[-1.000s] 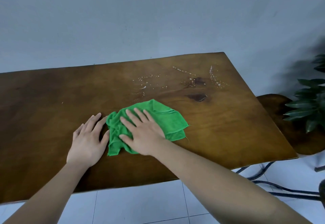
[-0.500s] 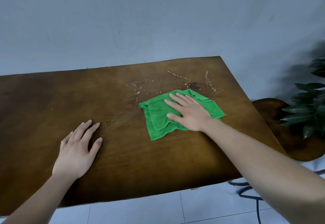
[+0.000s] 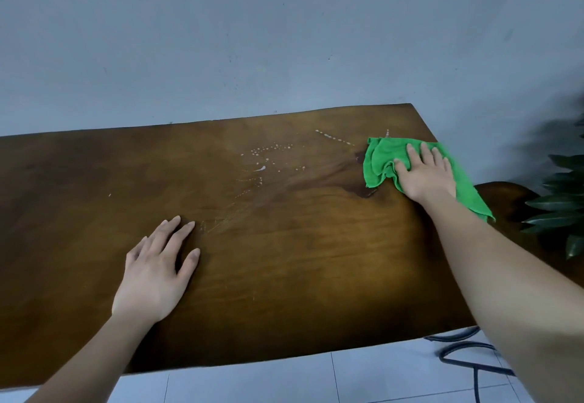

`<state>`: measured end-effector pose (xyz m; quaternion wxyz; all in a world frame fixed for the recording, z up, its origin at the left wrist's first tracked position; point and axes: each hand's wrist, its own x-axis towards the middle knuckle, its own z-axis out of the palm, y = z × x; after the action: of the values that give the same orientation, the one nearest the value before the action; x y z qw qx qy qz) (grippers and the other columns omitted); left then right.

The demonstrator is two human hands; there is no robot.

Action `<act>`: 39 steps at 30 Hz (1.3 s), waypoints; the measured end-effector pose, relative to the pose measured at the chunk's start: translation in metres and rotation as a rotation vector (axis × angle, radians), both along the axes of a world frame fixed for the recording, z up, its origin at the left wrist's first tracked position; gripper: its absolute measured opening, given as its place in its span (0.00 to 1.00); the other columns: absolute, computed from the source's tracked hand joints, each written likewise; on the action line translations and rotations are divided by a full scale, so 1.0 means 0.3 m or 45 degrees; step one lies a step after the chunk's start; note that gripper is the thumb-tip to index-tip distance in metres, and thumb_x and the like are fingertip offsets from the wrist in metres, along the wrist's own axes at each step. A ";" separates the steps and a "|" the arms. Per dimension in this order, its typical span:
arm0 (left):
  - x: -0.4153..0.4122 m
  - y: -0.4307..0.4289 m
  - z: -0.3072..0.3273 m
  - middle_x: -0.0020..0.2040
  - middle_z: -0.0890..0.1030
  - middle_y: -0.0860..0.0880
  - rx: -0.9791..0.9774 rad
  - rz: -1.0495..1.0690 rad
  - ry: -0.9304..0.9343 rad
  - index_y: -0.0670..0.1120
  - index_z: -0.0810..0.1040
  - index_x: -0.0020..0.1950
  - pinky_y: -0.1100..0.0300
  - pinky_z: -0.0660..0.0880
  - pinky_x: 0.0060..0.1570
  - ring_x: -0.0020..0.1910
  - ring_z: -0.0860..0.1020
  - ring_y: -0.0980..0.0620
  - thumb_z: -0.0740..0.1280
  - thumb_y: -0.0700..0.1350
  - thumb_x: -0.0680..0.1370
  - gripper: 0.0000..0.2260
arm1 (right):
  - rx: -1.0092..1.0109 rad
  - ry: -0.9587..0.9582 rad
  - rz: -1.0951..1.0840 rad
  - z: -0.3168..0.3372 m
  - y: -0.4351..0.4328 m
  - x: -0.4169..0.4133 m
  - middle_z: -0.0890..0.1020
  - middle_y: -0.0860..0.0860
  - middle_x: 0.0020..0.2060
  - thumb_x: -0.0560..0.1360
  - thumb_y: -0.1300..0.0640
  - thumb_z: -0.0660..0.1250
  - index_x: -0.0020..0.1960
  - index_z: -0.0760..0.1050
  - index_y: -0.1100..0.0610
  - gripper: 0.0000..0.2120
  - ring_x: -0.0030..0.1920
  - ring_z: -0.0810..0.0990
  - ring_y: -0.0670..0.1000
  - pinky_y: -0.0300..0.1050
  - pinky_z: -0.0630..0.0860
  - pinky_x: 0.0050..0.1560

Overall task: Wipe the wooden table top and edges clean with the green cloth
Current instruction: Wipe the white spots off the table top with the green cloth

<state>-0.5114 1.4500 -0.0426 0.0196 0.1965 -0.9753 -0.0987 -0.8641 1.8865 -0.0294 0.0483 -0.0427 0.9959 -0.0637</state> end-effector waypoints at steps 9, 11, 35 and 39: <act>-0.001 0.001 -0.002 0.88 0.59 0.56 -0.023 -0.025 0.016 0.60 0.59 0.88 0.42 0.53 0.86 0.88 0.54 0.51 0.41 0.73 0.83 0.36 | 0.051 -0.004 0.208 -0.015 -0.462 0.171 0.42 0.55 0.88 0.82 0.28 0.32 0.89 0.41 0.51 0.42 0.88 0.41 0.61 0.63 0.43 0.87; 0.000 -0.003 -0.006 0.88 0.59 0.56 -0.024 -0.026 0.020 0.59 0.59 0.88 0.43 0.53 0.86 0.88 0.54 0.52 0.41 0.73 0.83 0.37 | 0.043 0.015 0.362 -0.013 -0.600 0.246 0.41 0.56 0.88 0.81 0.28 0.30 0.89 0.40 0.51 0.43 0.88 0.40 0.61 0.64 0.43 0.86; 0.004 -0.017 -0.023 0.88 0.59 0.57 -0.006 0.031 0.036 0.57 0.59 0.88 0.45 0.56 0.84 0.87 0.58 0.51 0.44 0.75 0.83 0.38 | -0.005 -0.027 0.830 0.035 -0.793 -0.050 0.45 0.48 0.89 0.84 0.26 0.39 0.89 0.45 0.41 0.37 0.88 0.44 0.53 0.60 0.44 0.87; 0.001 -0.013 -0.017 0.88 0.59 0.57 0.009 0.039 0.025 0.58 0.58 0.89 0.46 0.55 0.84 0.87 0.59 0.50 0.43 0.76 0.83 0.39 | -0.015 -0.023 0.587 0.048 -0.560 -0.177 0.46 0.48 0.89 0.85 0.27 0.40 0.89 0.47 0.42 0.37 0.88 0.45 0.53 0.59 0.44 0.87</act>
<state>-0.5110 1.4461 -0.0477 0.0301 0.2105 -0.9716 -0.1036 -0.9173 1.7185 -0.0149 0.0703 -0.2689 0.9589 -0.0571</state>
